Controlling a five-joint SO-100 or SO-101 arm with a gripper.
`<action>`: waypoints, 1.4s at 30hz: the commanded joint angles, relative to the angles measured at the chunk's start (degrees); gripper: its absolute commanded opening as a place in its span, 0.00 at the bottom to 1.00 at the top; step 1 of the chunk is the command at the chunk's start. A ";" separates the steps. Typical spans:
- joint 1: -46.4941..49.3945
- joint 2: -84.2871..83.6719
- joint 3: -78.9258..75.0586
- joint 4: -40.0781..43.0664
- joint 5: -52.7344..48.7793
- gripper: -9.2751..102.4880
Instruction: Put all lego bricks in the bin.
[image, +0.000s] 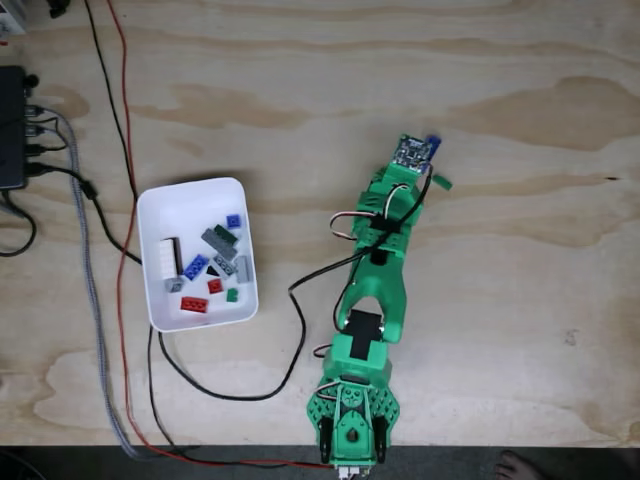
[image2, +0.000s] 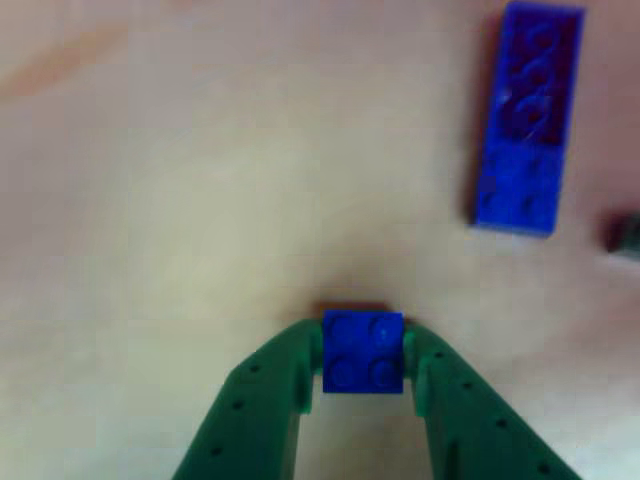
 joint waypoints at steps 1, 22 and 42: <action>-13.10 29.71 -2.99 27.16 12.66 0.08; -47.81 12.92 -42.36 69.26 48.08 0.33; 11.43 -1.23 0.70 -8.00 -5.62 0.24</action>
